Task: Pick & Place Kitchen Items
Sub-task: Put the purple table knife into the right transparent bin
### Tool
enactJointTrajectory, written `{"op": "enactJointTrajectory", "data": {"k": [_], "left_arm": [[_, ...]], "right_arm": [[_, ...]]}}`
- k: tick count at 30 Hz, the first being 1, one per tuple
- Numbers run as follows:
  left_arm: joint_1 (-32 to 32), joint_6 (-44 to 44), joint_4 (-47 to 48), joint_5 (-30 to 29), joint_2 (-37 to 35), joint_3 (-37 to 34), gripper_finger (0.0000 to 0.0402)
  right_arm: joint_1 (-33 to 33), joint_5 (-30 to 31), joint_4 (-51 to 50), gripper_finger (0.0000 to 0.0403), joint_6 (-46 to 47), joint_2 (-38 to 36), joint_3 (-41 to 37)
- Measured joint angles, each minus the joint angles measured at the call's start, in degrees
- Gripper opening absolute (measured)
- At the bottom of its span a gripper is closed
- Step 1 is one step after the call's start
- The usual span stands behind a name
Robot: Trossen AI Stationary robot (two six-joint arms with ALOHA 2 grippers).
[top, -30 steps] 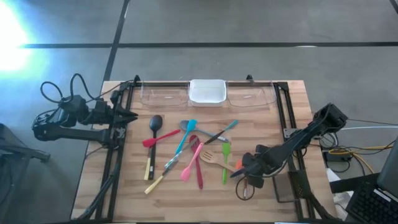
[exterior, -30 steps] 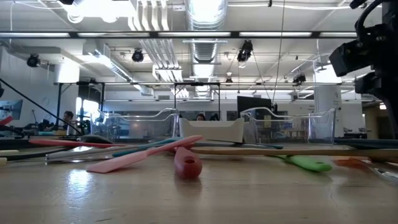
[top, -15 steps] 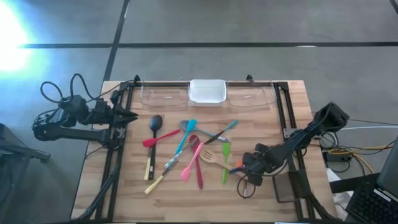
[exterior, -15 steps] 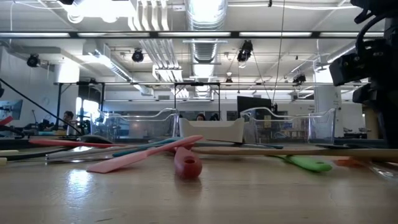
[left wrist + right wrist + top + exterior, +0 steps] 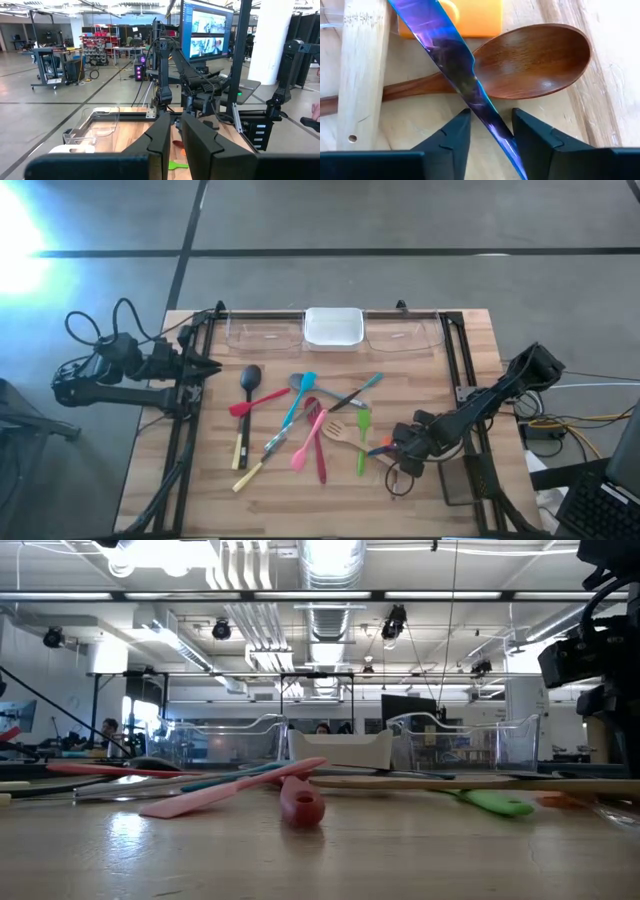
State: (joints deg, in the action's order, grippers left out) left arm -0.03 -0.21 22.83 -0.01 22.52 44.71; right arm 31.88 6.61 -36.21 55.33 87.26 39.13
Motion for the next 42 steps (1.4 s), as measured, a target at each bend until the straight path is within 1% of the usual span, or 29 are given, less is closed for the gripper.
{"op": "enactJointTrajectory", "data": {"k": [7, 15, 22, 25, 28, 31, 34, 37, 42], "left_arm": [[0.0, 0.0, 0.0, 0.02, 0.0, 0.0, 0.0055], [0.02, 0.0, 0.0, 0.01, 0.0, 0.0, 0.0055], [0.01, 0.0, 0.0, 0.0, 0.0, 0.0, 0.0055], [0.02, 0.0, 0.0, 0.0, 0.0, 0.0, 0.0055], [0.0, 0.0, 0.02, 0.0, 0.0, 0.0, 0.0055], [0.0, 0.0, 0.01, 0.02, 0.0, 0.0, 0.0055], [0.0, 0.0, 0.0, 0.0, 0.0, 0.0, 0.0055], [0.0, 0.0, 0.02, 0.0, 0.02, 0.0, 0.0055], [0.0, 0.0, 0.01, 0.0, 0.0, 0.0, 0.0055]], "right_arm": [[-0.02, -0.24, 0.18, 0.0027, -0.02, 0.06, -0.04], [-0.02, -0.52, -0.15, 0.0025, -0.4, -1.15, 0.54], [-0.02, -1.29, -0.58, 0.0025, 0.03, -5.38, 2.11], [-0.05, -0.87, -3.31, 0.0025, 0.17, -7.53, 3.33], [-0.81, 1.63, -7.51, 0.0025, 0.17, -10.09, 5.34], [-3.09, 4.04, -12.28, 0.0025, -0.18, -12.46, 6.91], [-6.64, 7.64, -14.8, 0.0025, -3.04, -15.01, 8.46], [-11.81, 9.72, -15.01, 0.0025, -9.27, -16.98, 9.58], [-22.78, 10.1, -16.65, 0.0025, -21.56, -18.69, 12.97]]}}
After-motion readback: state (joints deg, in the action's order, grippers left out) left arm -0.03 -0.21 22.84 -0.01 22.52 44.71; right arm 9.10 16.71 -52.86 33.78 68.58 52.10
